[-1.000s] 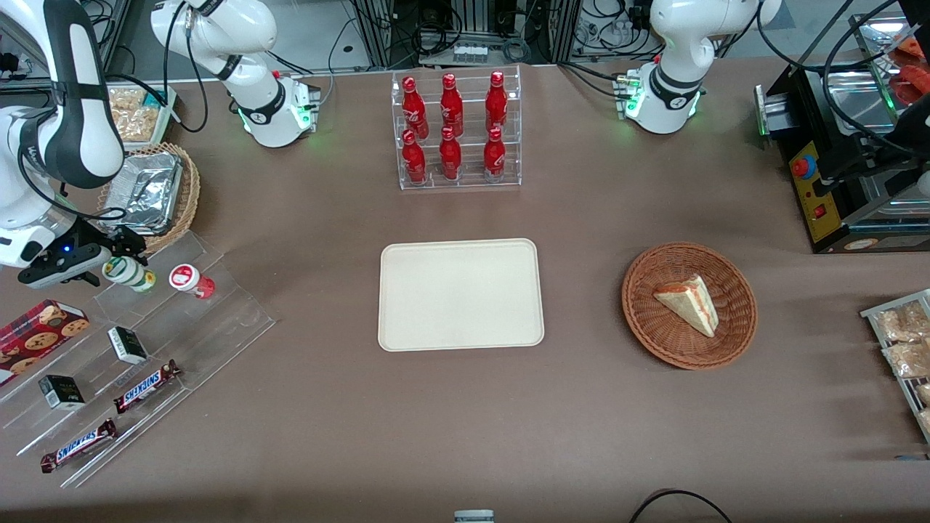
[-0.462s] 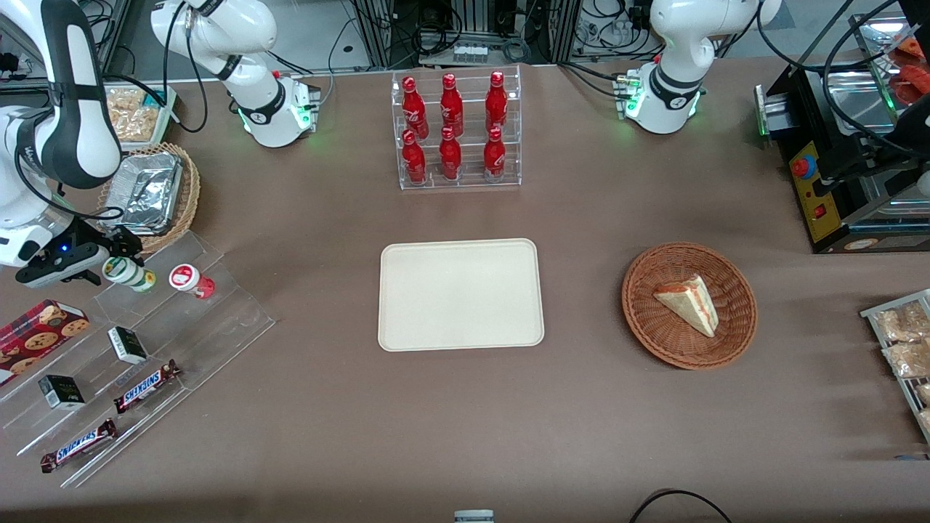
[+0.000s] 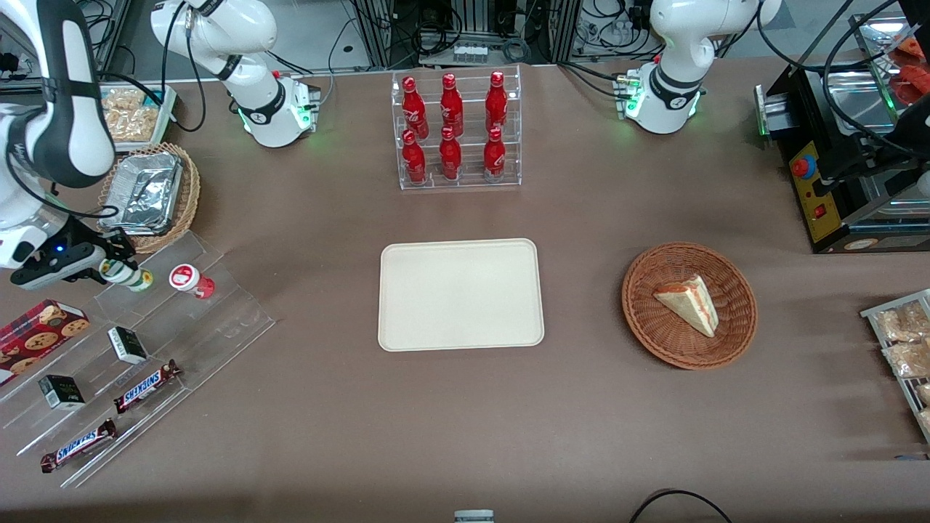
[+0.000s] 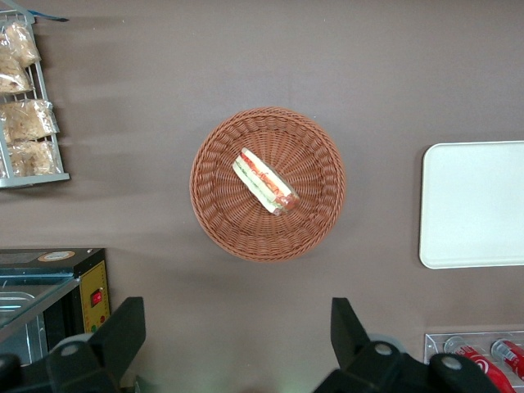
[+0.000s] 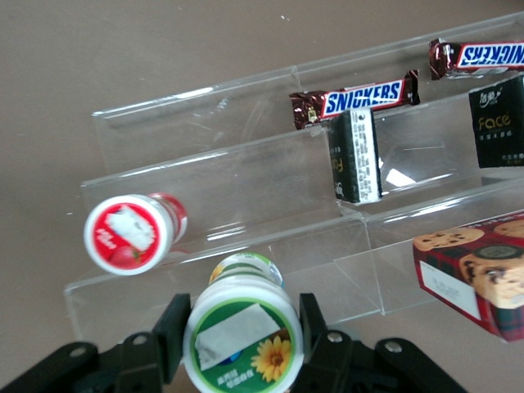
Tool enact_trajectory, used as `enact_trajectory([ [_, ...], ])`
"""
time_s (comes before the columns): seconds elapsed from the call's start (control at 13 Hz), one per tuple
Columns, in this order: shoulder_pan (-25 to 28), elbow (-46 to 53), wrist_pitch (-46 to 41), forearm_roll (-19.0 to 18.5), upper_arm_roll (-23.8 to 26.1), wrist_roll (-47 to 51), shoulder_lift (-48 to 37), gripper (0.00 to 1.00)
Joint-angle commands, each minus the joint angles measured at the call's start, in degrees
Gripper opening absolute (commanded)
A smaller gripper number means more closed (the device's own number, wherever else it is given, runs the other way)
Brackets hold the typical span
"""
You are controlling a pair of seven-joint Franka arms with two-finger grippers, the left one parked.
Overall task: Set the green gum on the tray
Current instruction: 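Close the right gripper around the green-lidded gum jar, then lift the gum jar and carry it over the cream tray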
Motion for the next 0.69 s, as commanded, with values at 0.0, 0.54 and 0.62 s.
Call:
enact_trajectory([
  [0.0,2.4,7.7,-9.0,-0.6,-0.1,0.9,0.0,0.00],
  [0.54,19.3,19.5,-24.5,-0.3,-0.1,23.8,0.3,0.00],
  [0.62,22.2,20.2,-25.2,-0.2,-0.1,28.4,0.4,0.00],
])
